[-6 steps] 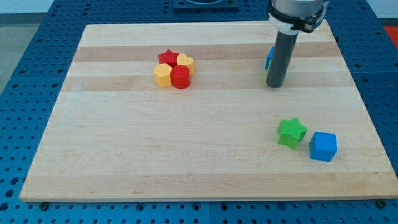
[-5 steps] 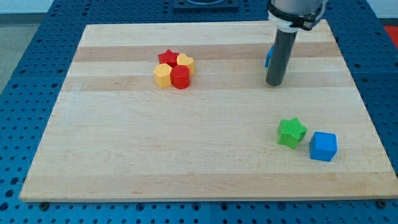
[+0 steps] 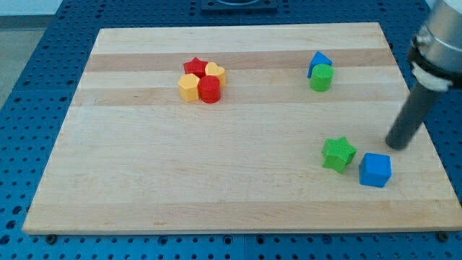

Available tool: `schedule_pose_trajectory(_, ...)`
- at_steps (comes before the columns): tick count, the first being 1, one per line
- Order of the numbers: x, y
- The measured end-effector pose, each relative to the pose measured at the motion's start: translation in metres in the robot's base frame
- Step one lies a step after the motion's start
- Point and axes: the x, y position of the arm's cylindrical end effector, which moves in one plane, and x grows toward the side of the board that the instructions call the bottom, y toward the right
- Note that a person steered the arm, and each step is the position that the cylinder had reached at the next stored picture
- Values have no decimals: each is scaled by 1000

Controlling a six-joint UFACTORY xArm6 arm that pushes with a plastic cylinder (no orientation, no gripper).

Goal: Push the blue cube to the bottom right of the green circle

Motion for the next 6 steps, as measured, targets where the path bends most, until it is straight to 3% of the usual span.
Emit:
schedule_pose_trajectory(3,63,-2)
schedule_pose_trajectory(6,67,-56)
